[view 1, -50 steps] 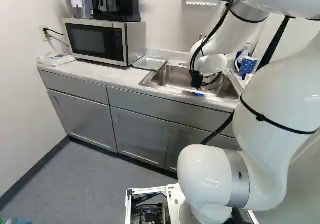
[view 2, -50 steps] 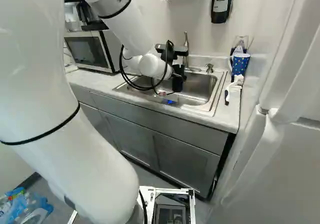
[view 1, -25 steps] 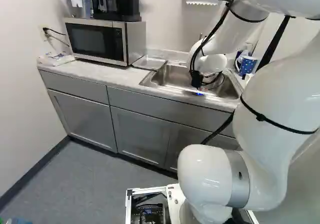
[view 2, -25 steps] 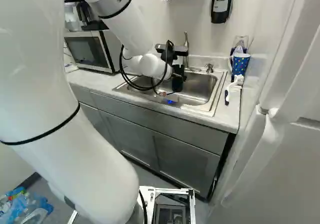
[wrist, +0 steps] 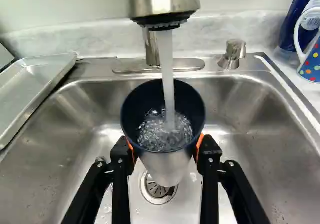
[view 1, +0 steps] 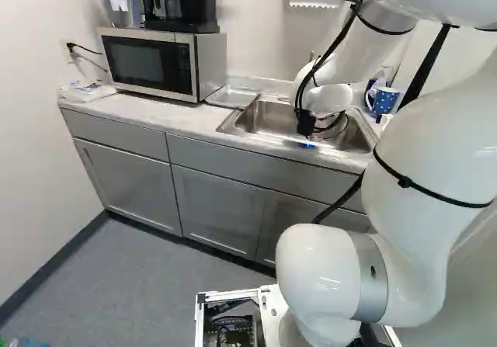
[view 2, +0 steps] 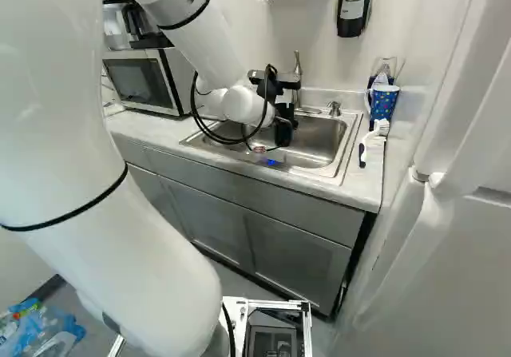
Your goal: Rinse the cup and place it in the tray
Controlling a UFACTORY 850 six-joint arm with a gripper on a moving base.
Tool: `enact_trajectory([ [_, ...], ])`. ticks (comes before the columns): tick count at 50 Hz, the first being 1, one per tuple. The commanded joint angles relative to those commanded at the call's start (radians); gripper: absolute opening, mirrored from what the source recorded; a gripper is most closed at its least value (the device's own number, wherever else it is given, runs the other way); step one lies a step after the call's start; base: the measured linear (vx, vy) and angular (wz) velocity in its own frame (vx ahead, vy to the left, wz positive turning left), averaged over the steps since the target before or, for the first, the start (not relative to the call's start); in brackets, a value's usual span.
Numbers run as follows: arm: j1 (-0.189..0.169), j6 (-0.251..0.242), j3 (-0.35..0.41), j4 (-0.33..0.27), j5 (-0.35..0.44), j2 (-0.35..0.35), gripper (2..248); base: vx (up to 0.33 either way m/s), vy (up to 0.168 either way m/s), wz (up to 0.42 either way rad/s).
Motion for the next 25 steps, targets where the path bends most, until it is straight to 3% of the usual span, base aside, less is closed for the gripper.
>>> enact_trajectory([
  [25, 0.0, 0.0, 0.0, 0.0, 0.0, 0.0, 126, 0.0, 0.0, 0.0],
])
